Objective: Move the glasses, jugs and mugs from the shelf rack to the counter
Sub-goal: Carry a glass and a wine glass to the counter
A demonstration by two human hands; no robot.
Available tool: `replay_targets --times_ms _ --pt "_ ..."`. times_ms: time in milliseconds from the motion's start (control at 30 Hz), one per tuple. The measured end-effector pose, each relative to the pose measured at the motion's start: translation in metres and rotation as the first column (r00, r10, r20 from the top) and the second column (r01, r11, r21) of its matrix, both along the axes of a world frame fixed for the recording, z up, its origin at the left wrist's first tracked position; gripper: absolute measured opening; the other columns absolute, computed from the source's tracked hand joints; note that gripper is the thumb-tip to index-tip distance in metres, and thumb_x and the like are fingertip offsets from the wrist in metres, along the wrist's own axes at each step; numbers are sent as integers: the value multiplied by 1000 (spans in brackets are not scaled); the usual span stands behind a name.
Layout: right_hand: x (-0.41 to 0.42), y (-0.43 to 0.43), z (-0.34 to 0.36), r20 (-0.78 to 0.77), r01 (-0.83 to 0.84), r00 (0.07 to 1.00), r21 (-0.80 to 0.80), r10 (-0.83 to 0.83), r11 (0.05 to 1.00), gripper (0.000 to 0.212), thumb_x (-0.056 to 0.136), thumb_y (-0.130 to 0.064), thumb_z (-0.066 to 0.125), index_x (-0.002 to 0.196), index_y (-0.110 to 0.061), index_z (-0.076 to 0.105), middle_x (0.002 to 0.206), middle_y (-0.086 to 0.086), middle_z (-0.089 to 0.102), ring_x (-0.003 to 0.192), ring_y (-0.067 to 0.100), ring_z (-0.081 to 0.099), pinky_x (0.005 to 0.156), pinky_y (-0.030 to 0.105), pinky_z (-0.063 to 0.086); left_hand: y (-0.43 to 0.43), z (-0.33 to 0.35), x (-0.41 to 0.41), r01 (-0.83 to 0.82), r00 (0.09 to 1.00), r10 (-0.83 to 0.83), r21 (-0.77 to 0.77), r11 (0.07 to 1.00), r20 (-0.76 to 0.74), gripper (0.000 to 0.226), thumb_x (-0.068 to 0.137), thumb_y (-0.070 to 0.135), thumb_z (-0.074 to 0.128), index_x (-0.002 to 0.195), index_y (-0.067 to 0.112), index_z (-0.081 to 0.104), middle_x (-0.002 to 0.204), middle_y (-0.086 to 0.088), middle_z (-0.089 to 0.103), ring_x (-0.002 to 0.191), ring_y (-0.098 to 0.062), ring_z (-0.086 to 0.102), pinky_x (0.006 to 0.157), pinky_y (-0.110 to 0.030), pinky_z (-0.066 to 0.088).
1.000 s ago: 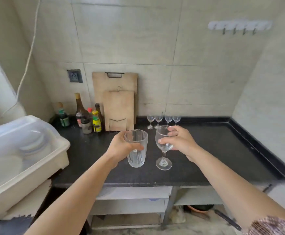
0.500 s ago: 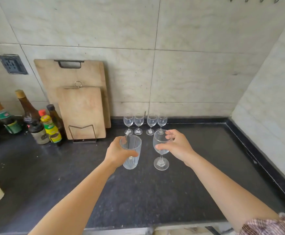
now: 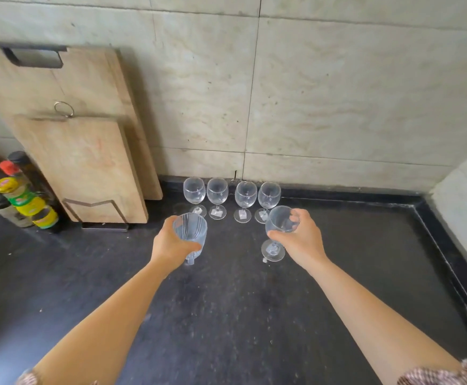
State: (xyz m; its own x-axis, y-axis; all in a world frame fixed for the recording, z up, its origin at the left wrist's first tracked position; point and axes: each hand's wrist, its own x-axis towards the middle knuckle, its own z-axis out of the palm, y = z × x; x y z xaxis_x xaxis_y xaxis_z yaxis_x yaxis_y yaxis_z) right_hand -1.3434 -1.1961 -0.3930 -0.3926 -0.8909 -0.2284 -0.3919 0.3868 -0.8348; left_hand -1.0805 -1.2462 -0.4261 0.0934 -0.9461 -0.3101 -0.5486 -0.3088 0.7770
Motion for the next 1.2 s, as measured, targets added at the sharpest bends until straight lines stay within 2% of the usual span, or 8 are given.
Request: replay_targets --times_ms 200,400,633,733,900,1033,1100,1200 --pt "-21 -30 -13 -51 97 994 1 -96 995 66 70 -24 74 128 -19 44 124 -3 53 100 16 55 69 26 39 -24 -15 -1 -5 1000 5 22 1000 18 83 61 18 83 131 25 38 118 1 53 97 -20 52 52 -20 42" --pt "-38 -54 -15 -85 122 989 -2 -122 993 69 72 -22 75 133 -14 42 129 1 52 105 18 53 78 30 40 -33 -25 4 -35 999 34 43 998 16 86 61 19 84 131 26 36 125 -1 53 98 -18 52 56 -20 42" --pt "-46 -78 -21 -101 145 984 -13 -146 989 65 74 -19 75 130 -11 45 125 5 54 93 14 47 76 29 37 -37 -33 8 -25 1000 24 66 997 15 89 62 19 85 133 25 32 127 -2 52 97 -18 51 67 -26 44" --pt "-49 -84 -23 -102 142 985 -6 -142 990 67 74 -18 75 133 -11 43 131 7 53 105 23 54 79 29 38 -35 -34 7 -30 1000 29 70 997 7 88 63 19 83 133 27 32 125 -1 53 97 -18 51 69 -28 45" --pt "-56 -88 -25 -108 122 987 39 -117 992 73 75 -19 75 138 -13 39 138 8 50 121 28 51 84 31 39 -34 -32 2 -43 999 43 84 996 9 89 65 17 83 137 26 30 132 -3 51 106 -21 52 77 -33 47" --pt "-56 -87 -22 -140 118 985 80 -106 990 88 75 -22 76 148 -11 27 150 9 38 134 29 41 102 39 39 -34 -26 -2 -39 998 34 108 993 45 99 68 21 83 144 24 20 143 -7 42 122 -30 49 94 -44 46" --pt "-55 -83 -19 -199 114 975 49 -102 992 91 74 -24 77 148 -10 26 153 9 34 137 28 37 105 41 37 -34 -21 -1 -44 997 36 124 991 65 106 68 26 83 148 23 13 149 -8 36 129 -33 44 99 -47 43" --pt "-50 -72 -8 -314 82 945 -62 -97 995 81 77 -26 75 144 -10 33 149 8 38 133 27 41 99 39 40 -30 -12 4 -53 998 49 125 991 34 109 68 33 82 149 24 10 151 -9 34 131 -33 42 100 -48 42"
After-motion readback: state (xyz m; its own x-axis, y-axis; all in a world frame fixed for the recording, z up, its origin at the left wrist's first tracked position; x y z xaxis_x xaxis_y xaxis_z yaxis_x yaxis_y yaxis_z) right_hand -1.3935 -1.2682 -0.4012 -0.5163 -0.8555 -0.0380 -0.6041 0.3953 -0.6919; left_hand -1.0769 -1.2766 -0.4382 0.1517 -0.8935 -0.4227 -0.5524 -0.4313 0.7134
